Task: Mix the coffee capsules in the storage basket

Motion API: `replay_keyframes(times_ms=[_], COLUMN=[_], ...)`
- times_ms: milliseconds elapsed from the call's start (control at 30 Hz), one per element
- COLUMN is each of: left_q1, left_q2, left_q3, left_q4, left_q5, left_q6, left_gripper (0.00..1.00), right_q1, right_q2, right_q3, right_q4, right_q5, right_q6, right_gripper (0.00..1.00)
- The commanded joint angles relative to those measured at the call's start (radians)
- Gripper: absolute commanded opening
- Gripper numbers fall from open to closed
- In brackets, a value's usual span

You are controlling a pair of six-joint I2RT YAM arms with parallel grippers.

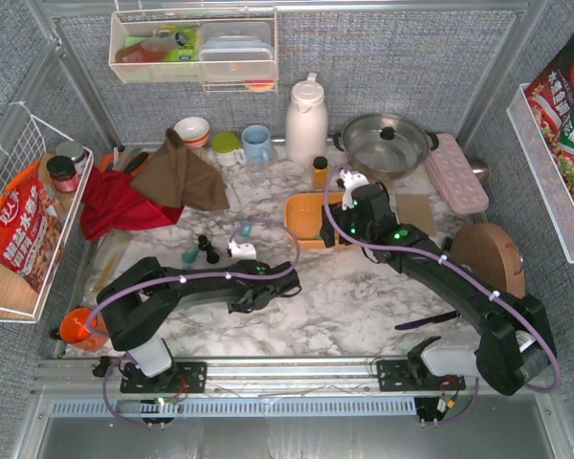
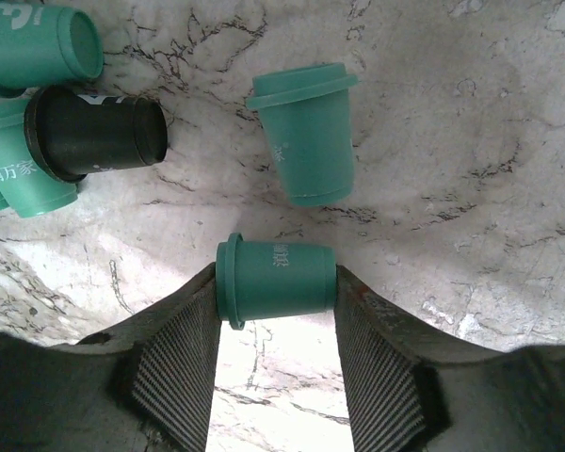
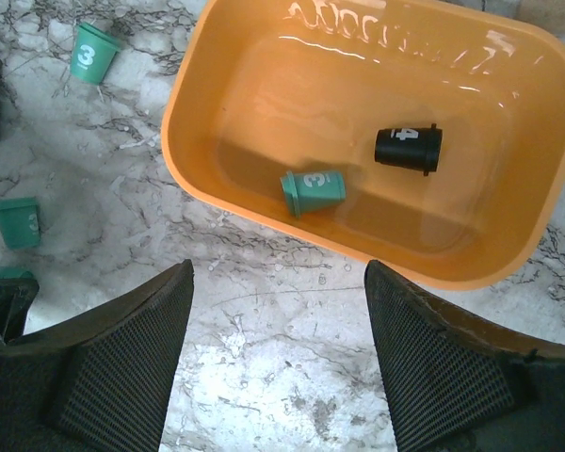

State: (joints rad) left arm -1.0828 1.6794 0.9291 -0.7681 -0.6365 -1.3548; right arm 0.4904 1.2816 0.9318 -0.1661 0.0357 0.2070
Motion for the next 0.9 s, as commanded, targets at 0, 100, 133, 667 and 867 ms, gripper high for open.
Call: replay_keyframes(times_ms=[0,100,133,667,867], left_q1=[0.000,0.000,-0.001,0.000,0.001], left_q2=[-0.009,-0.015,-0.019,-0.500,-0.648], left_q3=[-0.010,-0.016,-0.015,-0.240,-0.491], left_q4=[0.031,0.045,0.053,0.810,1.295], left_q5=[0.002,-0.003,-0.003,0.039,0.169], left_q6=[0.000,0.022,0.035,0.753,1.037], left_gripper=[0.54,0.47,0.47,0.50,0.50], right_q1=[0.002,0.002,0.002,0.015,0.036], right_q2=[-0.005,-0.010,-0.013,-0.112,-0.132], right_q3=[0.010,0.015,0.017,0.035,0.058], right_q4=[-0.008,-0.017,-0.022,-0.143,-0.191], right_q5=[-0.012,-0.018,-0.020,-0.105,-0.146], right_q6=[0.009,0.012,0.014,0.025,0.049], right_gripper=[0.78,0.78,0.78,0.78,0.77])
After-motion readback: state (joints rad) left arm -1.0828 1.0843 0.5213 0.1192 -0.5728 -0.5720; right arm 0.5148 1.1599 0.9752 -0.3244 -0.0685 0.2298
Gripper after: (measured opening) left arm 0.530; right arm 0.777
